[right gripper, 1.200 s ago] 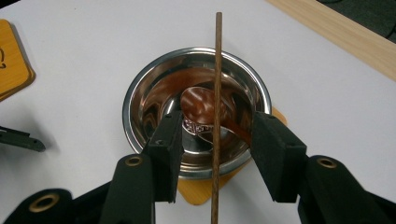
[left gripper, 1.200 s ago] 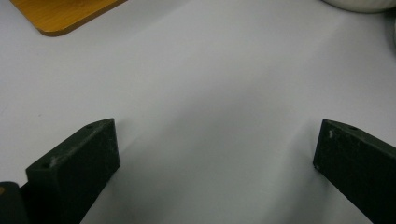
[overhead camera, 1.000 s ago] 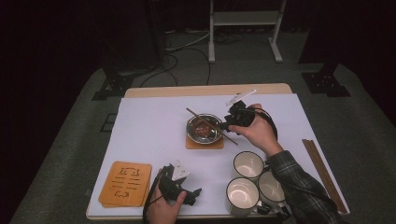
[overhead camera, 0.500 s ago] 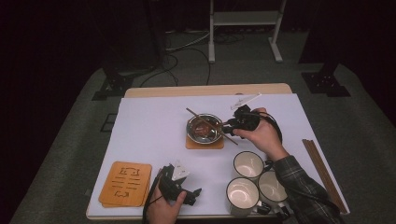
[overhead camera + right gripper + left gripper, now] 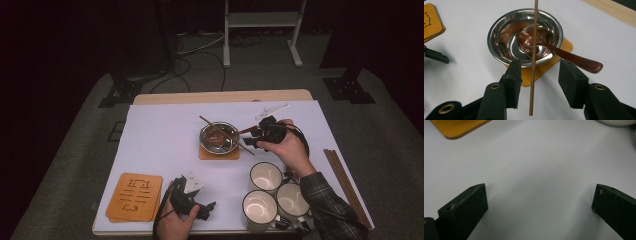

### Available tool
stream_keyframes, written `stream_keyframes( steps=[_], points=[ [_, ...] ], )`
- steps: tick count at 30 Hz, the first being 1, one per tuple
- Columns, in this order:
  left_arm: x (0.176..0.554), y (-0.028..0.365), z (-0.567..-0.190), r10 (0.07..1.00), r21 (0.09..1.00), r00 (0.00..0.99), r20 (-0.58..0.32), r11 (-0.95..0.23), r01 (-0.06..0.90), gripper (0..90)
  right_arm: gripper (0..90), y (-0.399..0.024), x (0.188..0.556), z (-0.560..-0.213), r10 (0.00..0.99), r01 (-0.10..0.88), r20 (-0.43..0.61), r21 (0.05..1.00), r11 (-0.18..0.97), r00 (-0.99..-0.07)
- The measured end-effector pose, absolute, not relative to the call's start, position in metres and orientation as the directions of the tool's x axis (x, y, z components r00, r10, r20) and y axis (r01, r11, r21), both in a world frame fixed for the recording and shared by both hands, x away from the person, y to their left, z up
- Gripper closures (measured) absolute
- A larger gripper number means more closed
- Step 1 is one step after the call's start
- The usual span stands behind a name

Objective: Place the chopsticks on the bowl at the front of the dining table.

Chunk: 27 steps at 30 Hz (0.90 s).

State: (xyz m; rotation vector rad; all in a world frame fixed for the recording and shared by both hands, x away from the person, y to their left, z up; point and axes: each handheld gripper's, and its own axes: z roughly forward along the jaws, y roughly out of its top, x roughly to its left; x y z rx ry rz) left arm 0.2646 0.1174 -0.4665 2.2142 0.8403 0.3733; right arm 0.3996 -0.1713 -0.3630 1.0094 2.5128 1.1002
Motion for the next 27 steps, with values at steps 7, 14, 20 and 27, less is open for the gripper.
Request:
stream_keyframes(
  steps=[7,14,20,27],
  points=[
    [0.265,0.117,-0.466,0.667,0.72,0.745,0.013,-0.523,0.456,0.0,51.7,-0.18,0.394,-0.363,0.672,0.503,0.076,0.726,0.469,-0.736],
    [0.265,0.118,-0.466,0.666,0.719,0.746,0.016,-0.526,0.455,0.0,51.5,-0.189,0.391,-0.367,0.683,0.509,0.079,0.729,0.458,-0.726],
    [0.265,0.118,-0.466,0.666,0.718,0.746,0.013,-0.525,0.457,0.0,51.4,-0.198,0.388,-0.369,0.695,0.517,0.08,0.728,0.449,-0.715],
    [0.264,0.117,-0.466,0.666,0.718,0.745,0.012,-0.525,0.457,0.0,51.5,-0.207,0.385,-0.369,0.705,0.523,0.078,0.729,0.442,-0.705]
  ],
)
